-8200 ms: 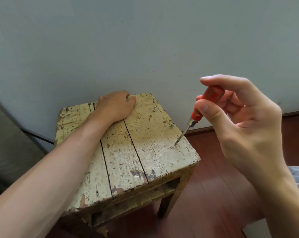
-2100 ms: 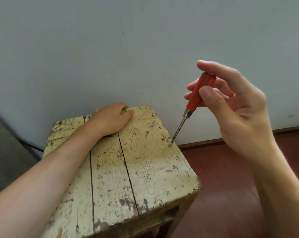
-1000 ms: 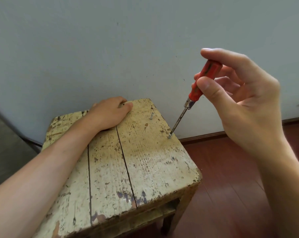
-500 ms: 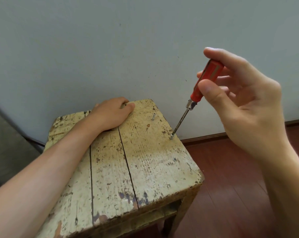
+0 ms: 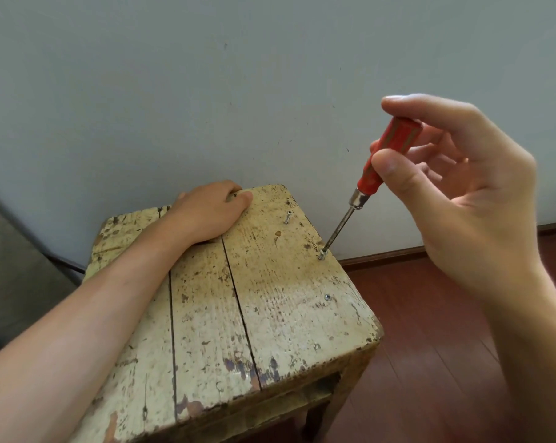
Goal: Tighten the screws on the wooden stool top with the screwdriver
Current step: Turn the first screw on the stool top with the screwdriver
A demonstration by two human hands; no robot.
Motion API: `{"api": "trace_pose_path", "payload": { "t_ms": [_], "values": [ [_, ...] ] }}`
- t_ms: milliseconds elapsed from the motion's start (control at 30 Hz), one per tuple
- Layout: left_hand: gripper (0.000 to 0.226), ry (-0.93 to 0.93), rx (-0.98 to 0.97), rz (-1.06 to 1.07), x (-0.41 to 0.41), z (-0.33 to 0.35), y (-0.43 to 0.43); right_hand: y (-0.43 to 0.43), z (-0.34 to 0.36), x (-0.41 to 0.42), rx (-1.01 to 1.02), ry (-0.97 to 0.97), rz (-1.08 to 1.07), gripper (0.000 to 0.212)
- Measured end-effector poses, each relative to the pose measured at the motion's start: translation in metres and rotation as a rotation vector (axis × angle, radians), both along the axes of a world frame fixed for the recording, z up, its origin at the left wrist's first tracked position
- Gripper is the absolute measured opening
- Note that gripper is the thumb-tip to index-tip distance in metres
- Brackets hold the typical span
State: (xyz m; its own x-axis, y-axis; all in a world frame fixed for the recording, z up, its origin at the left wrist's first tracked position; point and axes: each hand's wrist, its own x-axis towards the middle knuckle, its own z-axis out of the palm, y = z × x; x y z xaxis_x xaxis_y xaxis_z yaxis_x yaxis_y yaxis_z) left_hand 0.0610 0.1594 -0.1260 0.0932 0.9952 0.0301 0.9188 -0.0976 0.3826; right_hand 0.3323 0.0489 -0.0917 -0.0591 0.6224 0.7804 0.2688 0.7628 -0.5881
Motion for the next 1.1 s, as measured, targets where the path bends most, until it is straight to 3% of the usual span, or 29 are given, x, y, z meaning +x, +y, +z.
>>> {"api": "trace_pose_path", "payload": {
  "t_ms": [167, 433, 733, 867, 1100],
  "values": [
    [0.047, 0.001, -0.006, 0.002, 0.0, 0.001, 0.0, 0.001, -0.003, -0.005, 0.016, 0.015, -0.049, 0.034],
    [0.047, 0.004, -0.01, 0.002, 0.001, 0.0, 0.001, 0.003, 0.004, 0.013, -0.047, -0.069, 0.172, 0.045],
    [0.046, 0.006, -0.011, 0.005, 0.0, 0.001, 0.0, 0.0, 0.004, 0.009, -0.066, -0.022, 0.121, 0.05],
    [0.044, 0.001, -0.007, 0.003, 0.001, 0.002, -0.001, -0.001, 0.003, 0.003, -0.021, -0.02, 0.029, 0.047],
    [0.045, 0.006, -0.006, 0.001, 0.002, 0.002, -0.001, 0.0, -0.001, 0.008, -0.029, -0.035, 0.05, 0.035]
  ]
}}
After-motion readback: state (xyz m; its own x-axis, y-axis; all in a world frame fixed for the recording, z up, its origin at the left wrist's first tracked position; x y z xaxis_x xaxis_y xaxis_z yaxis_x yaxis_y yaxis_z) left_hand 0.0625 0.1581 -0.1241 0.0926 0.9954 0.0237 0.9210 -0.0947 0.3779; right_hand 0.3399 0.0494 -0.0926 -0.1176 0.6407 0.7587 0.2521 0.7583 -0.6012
